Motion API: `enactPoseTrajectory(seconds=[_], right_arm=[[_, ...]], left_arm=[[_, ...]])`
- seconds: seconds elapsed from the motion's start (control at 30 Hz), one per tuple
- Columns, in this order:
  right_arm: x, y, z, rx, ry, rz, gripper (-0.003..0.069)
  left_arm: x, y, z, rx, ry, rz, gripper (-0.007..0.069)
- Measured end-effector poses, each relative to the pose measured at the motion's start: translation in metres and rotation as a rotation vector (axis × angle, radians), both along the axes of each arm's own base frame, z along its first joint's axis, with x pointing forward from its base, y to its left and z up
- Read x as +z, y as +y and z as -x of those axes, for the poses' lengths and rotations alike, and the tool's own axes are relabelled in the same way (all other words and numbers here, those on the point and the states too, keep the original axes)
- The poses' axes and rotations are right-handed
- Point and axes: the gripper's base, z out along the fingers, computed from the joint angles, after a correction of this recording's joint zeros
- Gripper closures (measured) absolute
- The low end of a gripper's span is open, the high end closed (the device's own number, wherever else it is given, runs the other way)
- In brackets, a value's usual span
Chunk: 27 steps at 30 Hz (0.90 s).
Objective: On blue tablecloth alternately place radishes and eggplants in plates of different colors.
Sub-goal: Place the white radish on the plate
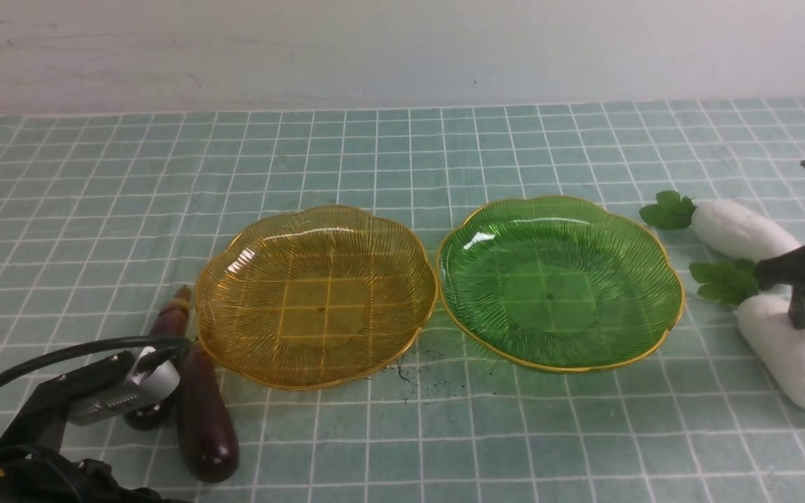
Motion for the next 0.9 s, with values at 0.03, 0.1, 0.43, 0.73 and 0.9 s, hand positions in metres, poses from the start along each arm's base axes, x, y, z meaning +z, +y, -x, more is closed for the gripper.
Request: enactPoseTrajectory(seconds=[0.03,0.1,0.43,0.73,0.9], right_arm=[[0.000,0.000,-0.002,0.002,-0.015,0.003,0.0342],[-0.001,0.000,-0.005,0.002,-0.026,0.003,0.0259],[-0.027,0.008,-0.011,-0.076,0.013,-0.097,0.0048],[-0.047,0.006,-0.008,-0.075,0.106,-0.091,0.0099],[-0.044,0.006,-0.007,-0.063,0.152,-0.093,0.0202]], left_arm=[[0.000,0.000,0.000,0.005,-0.002,0.008,0.0632],[0.001,-0.001,-0.001,0.009,-0.002,0.014,0.0632],[0.001,-0.001,-0.001,0.007,-0.007,0.015,0.0632],[0.001,-0.001,-0.001,0.009,-0.011,0.015,0.0632],[0.001,-0.001,-0.001,0.009,-0.011,0.015,0.0632]])
